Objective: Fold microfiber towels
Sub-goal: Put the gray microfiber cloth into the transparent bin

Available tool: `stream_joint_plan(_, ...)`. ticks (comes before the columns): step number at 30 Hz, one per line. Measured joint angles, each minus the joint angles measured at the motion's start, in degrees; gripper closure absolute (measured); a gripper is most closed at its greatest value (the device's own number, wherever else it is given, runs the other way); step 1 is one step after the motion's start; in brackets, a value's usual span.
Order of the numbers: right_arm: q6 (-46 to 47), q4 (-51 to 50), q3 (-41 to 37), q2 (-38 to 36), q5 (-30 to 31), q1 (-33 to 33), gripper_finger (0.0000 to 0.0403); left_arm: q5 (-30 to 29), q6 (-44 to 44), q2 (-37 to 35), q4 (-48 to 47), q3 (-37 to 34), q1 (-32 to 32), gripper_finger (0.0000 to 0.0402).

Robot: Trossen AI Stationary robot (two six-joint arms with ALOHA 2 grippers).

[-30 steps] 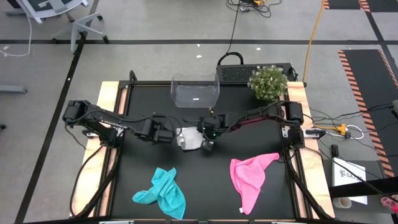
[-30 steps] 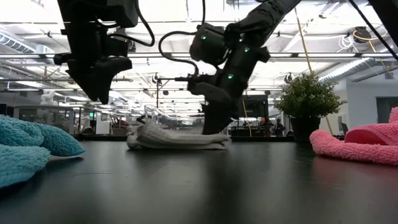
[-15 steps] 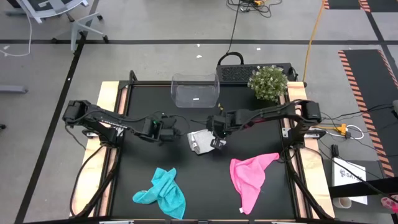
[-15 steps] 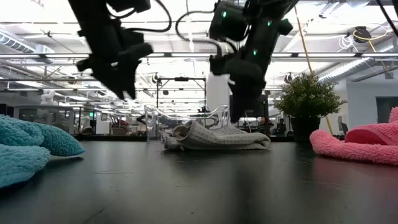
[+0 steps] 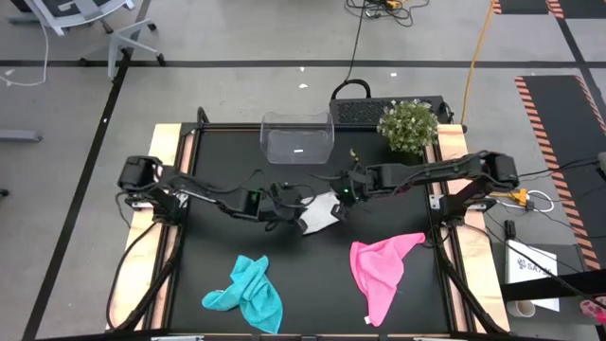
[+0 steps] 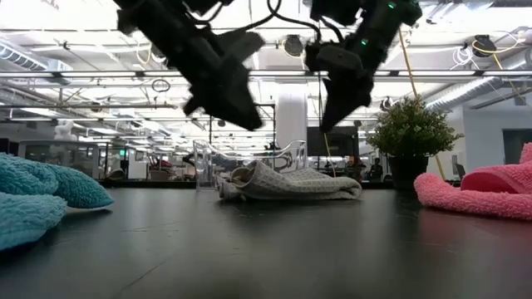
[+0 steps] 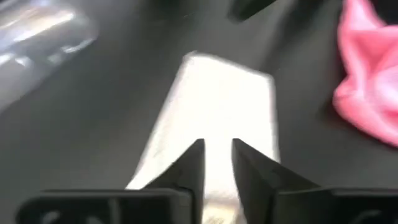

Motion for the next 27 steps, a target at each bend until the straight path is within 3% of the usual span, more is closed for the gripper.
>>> stream_joint_plan(3, 3.17, 2.92, -3.75, -1.26, -0.48, 0.36, 0.0403, 2.51, 1.07, 2.31, 3.52, 0.03, 0.18, 0.0384)
stream_joint_plan(5, 4.52, 4.99, -6.00, -1.50, -1.49, 0.73, 0.0403, 4.10, 0.86, 3.87, 3.58, 0.08, 0.47, 0.0395)
stream_joint_plan(11, 5.56, 13.71, -9.08, -1.42, -1.81, 1.51, 0.0403, 5.08, -1.23, 8.23, 0.75, -0.04, 0.83, 0.0392)
stream_joint_plan(21, -0.50, 14.84, -9.21, -1.42, -0.09, -1.27, 0.0403, 5.37, -3.16, 9.63, -3.30, 0.04, 2.40, 0.0384)
stream_joint_plan(27, -2.08, 15.48, -9.21, 0.00, -0.11, -3.21, 0.0403, 5.50, -3.01, 9.72, -3.35, 0.04, 2.95, 0.0398)
